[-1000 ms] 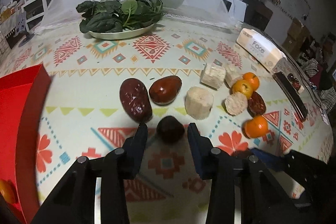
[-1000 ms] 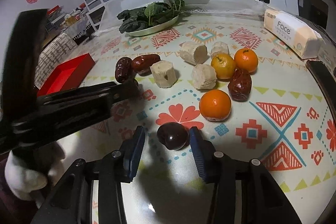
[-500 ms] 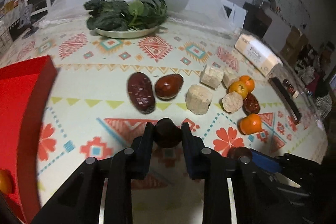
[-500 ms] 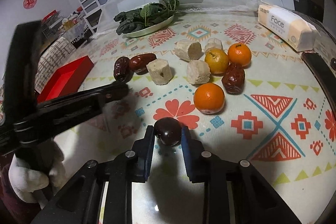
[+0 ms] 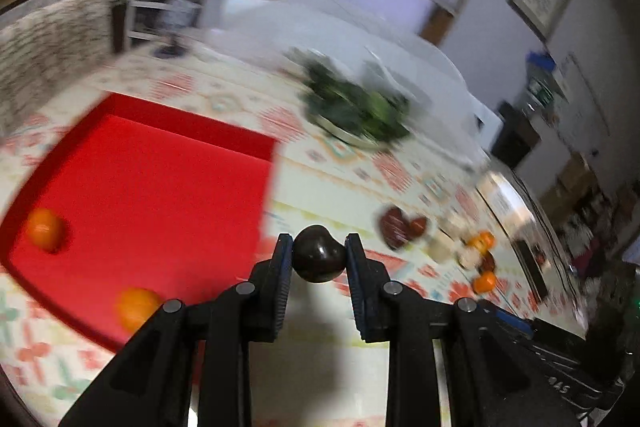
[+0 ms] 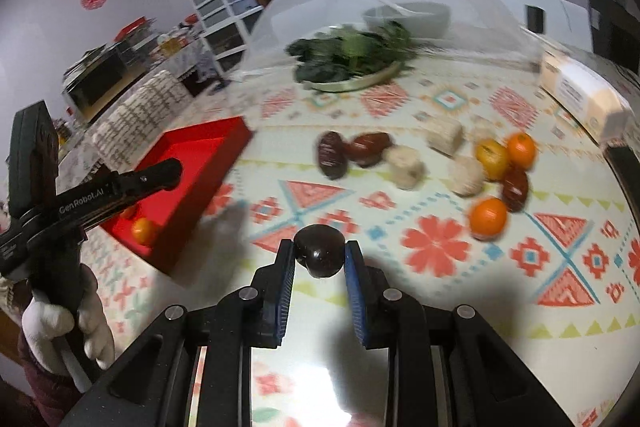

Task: Organize fruits
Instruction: 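Carry the dark fruits into the red tray and release them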

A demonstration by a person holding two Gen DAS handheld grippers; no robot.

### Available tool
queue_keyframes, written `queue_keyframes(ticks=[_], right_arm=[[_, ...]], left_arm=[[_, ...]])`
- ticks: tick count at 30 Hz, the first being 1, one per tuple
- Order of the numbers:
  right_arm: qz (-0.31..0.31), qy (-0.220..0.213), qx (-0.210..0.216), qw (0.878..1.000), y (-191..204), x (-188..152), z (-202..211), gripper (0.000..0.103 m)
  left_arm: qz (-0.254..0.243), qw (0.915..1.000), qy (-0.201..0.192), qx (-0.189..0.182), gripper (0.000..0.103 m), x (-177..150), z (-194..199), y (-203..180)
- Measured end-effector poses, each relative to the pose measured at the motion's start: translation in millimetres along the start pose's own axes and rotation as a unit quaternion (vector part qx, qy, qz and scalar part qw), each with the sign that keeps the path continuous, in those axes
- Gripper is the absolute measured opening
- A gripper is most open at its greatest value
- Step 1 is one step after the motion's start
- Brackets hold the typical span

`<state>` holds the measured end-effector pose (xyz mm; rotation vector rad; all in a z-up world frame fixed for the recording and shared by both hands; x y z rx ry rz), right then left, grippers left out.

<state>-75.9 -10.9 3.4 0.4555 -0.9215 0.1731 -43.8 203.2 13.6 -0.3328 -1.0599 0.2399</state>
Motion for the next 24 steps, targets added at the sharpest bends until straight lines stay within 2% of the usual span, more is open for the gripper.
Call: queue_keyframes(ticks=[6, 11, 14, 18, 24], right_arm=[[0.019, 0.008, 0.054, 0.998, 63.3, 15.3, -22.9, 0.027], [0.012, 0.032, 0.123, 0.992, 122.0, 21.0, -57.5, 0.027], [0.008, 0.052, 0.151, 0.987, 149.2, 19.5, -83.1, 0.027], [0.009, 0.080, 0.160, 0.984, 173.3, 12.2, -118.8, 0.028], [0.026, 0.108, 0.150, 0.983, 193.5, -2.7, -162.9, 0.028]], left_arm=[[0.024, 0.9975, -0.031, 0.059, 0.026, 29.7, 19.9, 72.8], [0.031, 0.9953, -0.026, 0.088, 0.026, 39.9, 17.3, 117.7], [0.041, 0.9938, -0.018, 0.101, 0.026, 39.4, 11.4, 138.1], [0.050, 0.9928, -0.002, 0.109, 0.026, 31.6, 6.5, 156.5], [0.064, 0.9925, 0.014, 0.103, 0.026, 23.6, 1.0, 166.4]])
Point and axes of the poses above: each gripper's, at about its wrist camera, not at the fingertips, and z roughly against the way its jaws point, y to its left, x to its top, the point moved 9 cm from there along -z, roughly the way its jaws point, and after that the axes turned 14 degrees about -y, right-handed, at the moved point
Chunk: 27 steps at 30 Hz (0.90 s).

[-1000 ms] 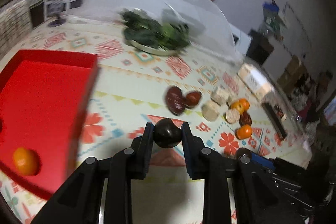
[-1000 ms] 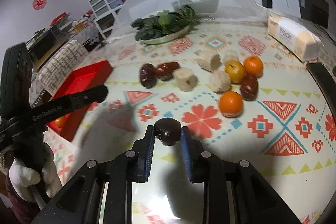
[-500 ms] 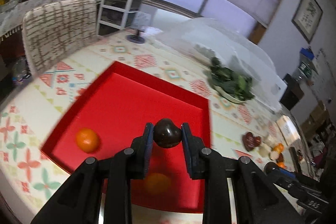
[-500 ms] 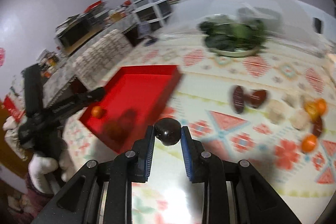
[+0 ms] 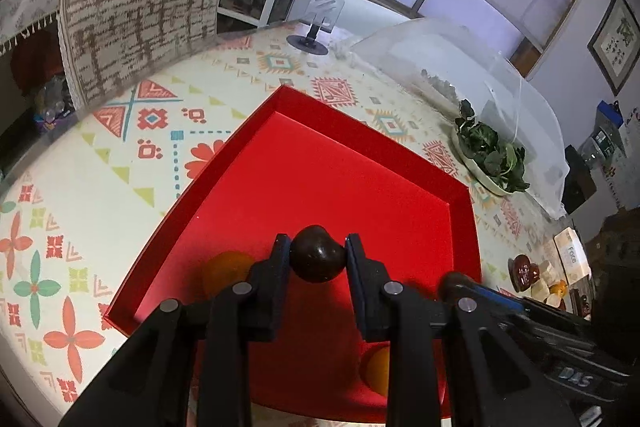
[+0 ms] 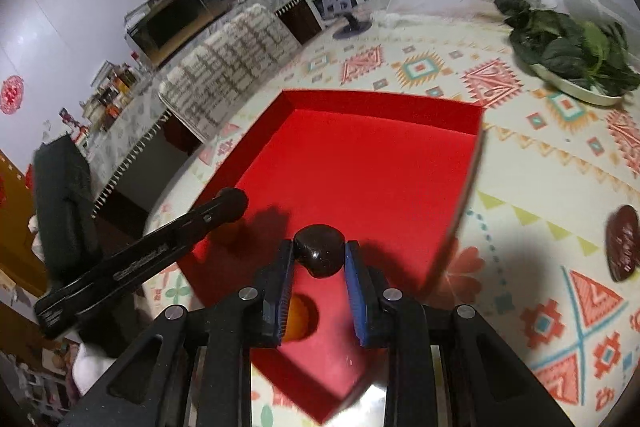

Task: Organize fruits
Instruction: 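Carry the dark fruits into the red tray and release them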

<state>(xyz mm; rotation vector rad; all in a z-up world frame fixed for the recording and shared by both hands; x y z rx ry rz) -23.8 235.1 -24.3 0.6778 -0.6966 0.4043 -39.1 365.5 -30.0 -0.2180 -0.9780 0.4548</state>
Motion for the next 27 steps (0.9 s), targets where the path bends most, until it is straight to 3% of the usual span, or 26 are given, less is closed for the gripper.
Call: queue_keyframes(ticks=[3, 11, 15, 18, 27], right_arm=[[0.008, -0.001, -0.009, 1.000, -2.7, 1.6, -7.5, 0.029], [0.001, -0.017, -0.012, 1.000, -4.9, 9.5, -4.0, 0.034], [-0.005, -0.028, -0.010, 1.000, -6.8, 13.0, 7.3, 0.035], [-0.008, -0.042, -0.013, 0.999, -11.2, 15.6, 25.2, 0.036], [-0.017, -0.083, -0.049, 0.995, -45.6, -5.5, 98.2, 0.049]], left_arm=[[0.009, 1.0000, 0.001, -0.004, 0.027, 1.9, 1.1, 2.1], [0.033, 0.9991, -0.017, -0.021, 0.062, 10.8, 19.5, -2.4], [0.039, 0.9985, -0.028, -0.027, 0.064, 15.2, 32.5, -6.9], [0.048, 0.9977, -0.034, -0.033, 0.073, 16.3, 43.2, -11.4], [0.047, 0.9968, -0.019, -0.062, 0.075, 0.6, 56.0, -45.0]])
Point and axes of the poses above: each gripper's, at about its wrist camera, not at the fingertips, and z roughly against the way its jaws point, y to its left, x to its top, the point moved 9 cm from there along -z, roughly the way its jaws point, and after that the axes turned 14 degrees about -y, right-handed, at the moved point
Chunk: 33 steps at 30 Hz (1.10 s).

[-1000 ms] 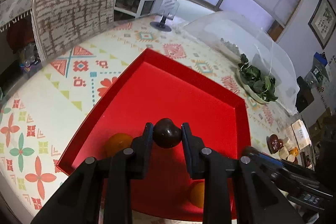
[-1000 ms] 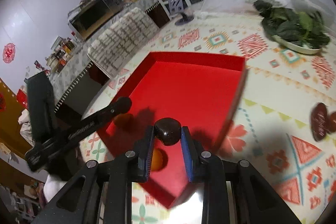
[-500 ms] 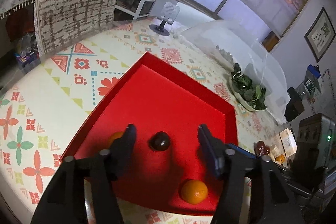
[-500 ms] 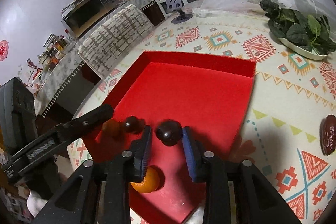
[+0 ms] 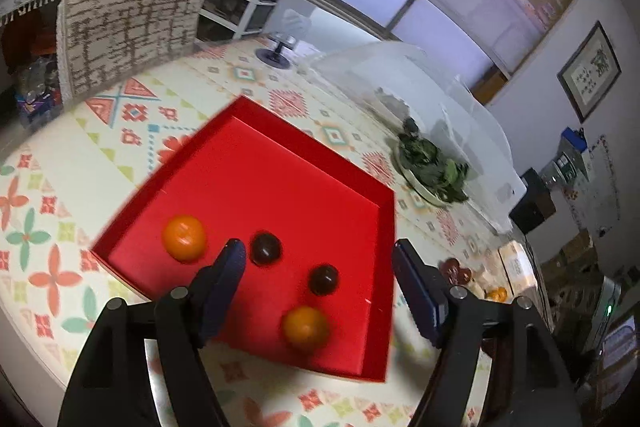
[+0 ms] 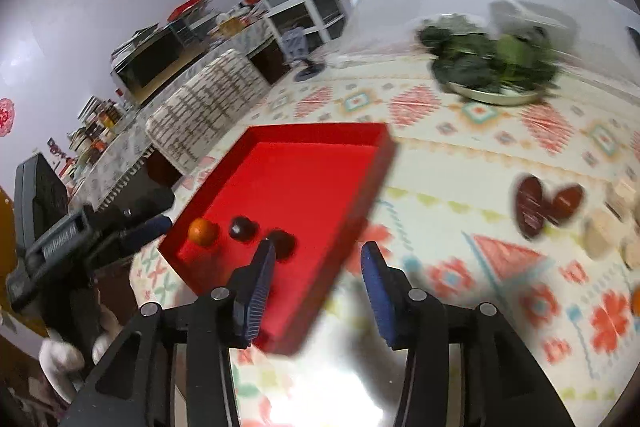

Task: Organize fruits
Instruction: 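Carry the dark fruits into the red tray and release them, then grasp a red date with the left tool while the right tool grasps an orange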

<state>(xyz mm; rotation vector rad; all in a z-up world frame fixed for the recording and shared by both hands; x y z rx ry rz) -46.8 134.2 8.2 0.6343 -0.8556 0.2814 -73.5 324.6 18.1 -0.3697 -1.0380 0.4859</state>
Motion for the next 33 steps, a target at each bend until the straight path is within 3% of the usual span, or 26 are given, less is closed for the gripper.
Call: queue_keyframes(ticks=[5, 8, 15, 17, 22, 27, 33], right_arm=[[-0.020, -0.021, -0.031, 0.999, -40.7, -21.4, 51.6, 0.049], [-0.034, -0.036, -0.071, 0.996, -80.6, -35.7, 92.8, 0.049], [-0.092, -0.068, -0.167, 0.979, -179.6, -47.6, 170.8, 0.053], [-0.099, -0.071, -0.177, 0.977, -193.9, -46.0, 179.0, 0.053], [-0.088, -0.067, -0.192, 0.975, -212.9, -39.1, 175.2, 0.053], [-0.092, -0.053, -0.199, 0.974, -230.9, -28.5, 141.1, 0.053], [-0.086, -0.040, -0.203, 0.975, -239.8, -18.7, 111.3, 0.053]], left_arm=[[-0.021, 0.9992, 0.024, -0.025, 0.075, -23.9, -0.1, -35.4], [-0.040, 0.9977, 0.036, -0.042, 0.076, -39.5, -0.1, -59.3], [-0.069, 0.9926, 0.073, -0.068, 0.078, -78.2, -15.3, -109.2], [-0.083, 0.9906, 0.081, -0.073, 0.078, -88.5, -18.4, -122.7], [-0.113, 0.9866, 0.093, -0.073, 0.078, -107.8, -24.8, -145.2], [-0.122, 0.9855, 0.101, -0.060, 0.078, -115.4, -33.8, -148.8], [-0.161, 0.9826, 0.084, -0.039, 0.078, -110.2, -58.0, -162.9]])
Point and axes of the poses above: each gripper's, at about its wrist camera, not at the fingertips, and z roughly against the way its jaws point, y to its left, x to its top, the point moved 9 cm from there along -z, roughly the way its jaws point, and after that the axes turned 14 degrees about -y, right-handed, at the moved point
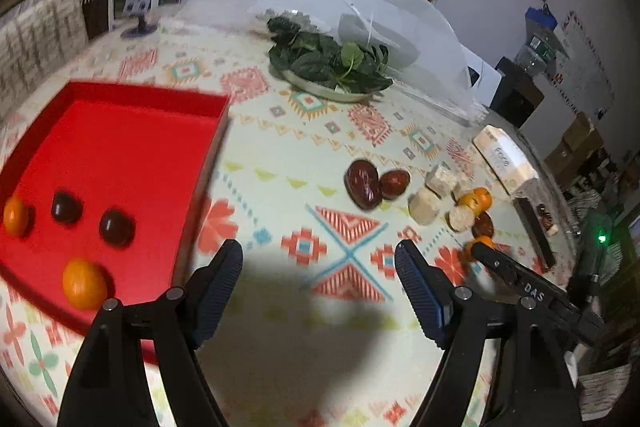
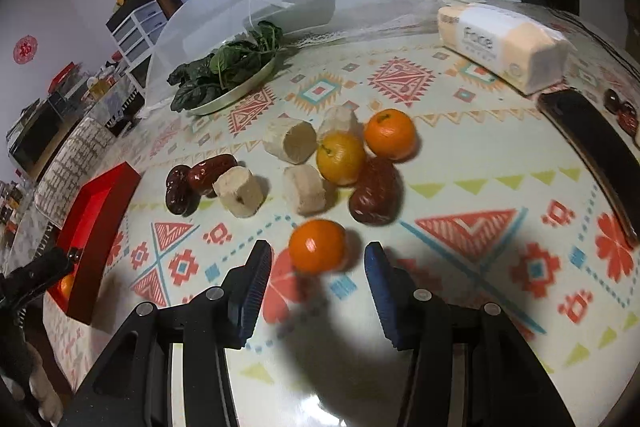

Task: Organize fruits
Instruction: 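Grasp a red date with the left tool while the right tool grasps an orange, then carry the date and orange into the red tray and release them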

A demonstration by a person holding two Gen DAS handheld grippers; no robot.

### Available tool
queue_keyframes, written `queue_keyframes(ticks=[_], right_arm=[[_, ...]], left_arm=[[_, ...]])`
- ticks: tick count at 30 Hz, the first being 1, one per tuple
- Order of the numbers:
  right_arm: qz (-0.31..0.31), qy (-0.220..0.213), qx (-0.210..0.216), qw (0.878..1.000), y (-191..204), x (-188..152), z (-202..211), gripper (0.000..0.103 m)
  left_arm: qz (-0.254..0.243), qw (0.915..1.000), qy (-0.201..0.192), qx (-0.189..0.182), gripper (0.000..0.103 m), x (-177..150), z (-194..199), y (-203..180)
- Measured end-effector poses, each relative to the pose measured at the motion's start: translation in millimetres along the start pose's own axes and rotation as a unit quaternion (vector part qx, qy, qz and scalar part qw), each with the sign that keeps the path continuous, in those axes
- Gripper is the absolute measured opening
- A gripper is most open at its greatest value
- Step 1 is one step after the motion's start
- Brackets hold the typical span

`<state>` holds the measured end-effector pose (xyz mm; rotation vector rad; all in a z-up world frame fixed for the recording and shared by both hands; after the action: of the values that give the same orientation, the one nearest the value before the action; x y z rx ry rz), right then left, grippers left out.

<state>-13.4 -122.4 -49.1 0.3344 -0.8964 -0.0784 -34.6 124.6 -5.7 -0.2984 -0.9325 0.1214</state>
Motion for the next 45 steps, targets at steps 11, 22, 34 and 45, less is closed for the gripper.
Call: queue_keyframes(ticks=[11, 22, 34, 45], right_arm=[[0.002, -0.006, 0.007, 1.000, 4.1, 3.9, -13.2, 0.035], [0.000, -0.002, 0.032, 0.999, 10.1, 1.9, -13.6, 0.035], [0.016, -0.016, 0.035, 0.999, 15.3, 2.7, -8.8, 0.035], [0.021, -0.018, 0.047, 0.999, 34.6, -5.8, 8.2, 0.034]], left_arm=[[-0.069, 0.9975, 0.017, -0.004, 0.077, 7.5, -91.7, -32.8], [-0.093, 0.9951, 0.031, -0.011, 0.050, -0.9, -126.2, -41.9], [-0.072, 0.9971, -0.005, -0.026, 0.032, 8.5, -82.5, -47.6], [0.016, 0.9972, -0.073, 0.000, 0.032, 29.2, 16.5, 36.2]])
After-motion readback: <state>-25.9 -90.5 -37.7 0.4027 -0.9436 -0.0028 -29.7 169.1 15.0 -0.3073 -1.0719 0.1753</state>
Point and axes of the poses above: each gripper's, at about its wrist camera, not at the fingertips, and z roughly against the way its jaws point, y to its left, x to its top, the point moved 9 cm from there along -z, roughly the way its jaws point, and after that the axes turned 14 degrees about -y, right-handed, at the moved point
